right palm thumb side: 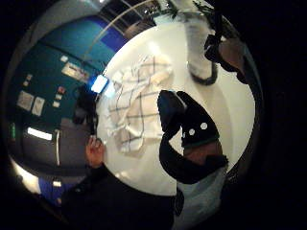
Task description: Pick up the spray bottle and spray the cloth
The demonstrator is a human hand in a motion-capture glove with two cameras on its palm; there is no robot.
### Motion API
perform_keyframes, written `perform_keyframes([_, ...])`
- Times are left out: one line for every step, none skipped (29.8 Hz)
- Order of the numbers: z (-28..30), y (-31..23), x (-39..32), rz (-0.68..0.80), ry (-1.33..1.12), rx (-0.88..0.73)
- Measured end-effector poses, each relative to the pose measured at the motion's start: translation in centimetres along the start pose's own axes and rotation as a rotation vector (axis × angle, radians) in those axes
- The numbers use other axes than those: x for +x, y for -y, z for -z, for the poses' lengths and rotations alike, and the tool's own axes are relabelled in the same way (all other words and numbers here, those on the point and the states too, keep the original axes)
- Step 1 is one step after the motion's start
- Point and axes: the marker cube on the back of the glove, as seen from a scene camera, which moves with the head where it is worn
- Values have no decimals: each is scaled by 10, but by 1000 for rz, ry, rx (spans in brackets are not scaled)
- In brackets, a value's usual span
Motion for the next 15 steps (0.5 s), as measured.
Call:
perform_keyframes([0, 4, 5, -38, 28, 40])
perform_keyframes([0, 8, 9, -72, 65, 77])
perform_keyframes([-1, 12, 12, -102, 108, 111])
perform_keyframes([-2, 16, 14, -129, 152, 139])
perform_keyframes([-4, 21, 16, -151, 192, 163])
perform_keyframes([-6, 25, 17, -169, 227, 181])
perform_keyframes([-8, 30, 19, -182, 260, 193])
perform_keyframes([-12, 35, 20, -192, 294, 201])
perform_keyframes([-16, 41, 20, -199, 335, 203])
perform_keyframes([-21, 47, 21, -201, 385, 199])
perform_keyframes([-26, 52, 20, -199, 442, 190])
perform_keyframes([-31, 57, 19, -196, 503, 175])
perform_keyframes([-35, 62, 18, -193, 561, 158])
perform_keyframes([-40, 65, 17, -192, 611, 141])
perform_keyframes([-44, 68, 15, -194, 648, 126])
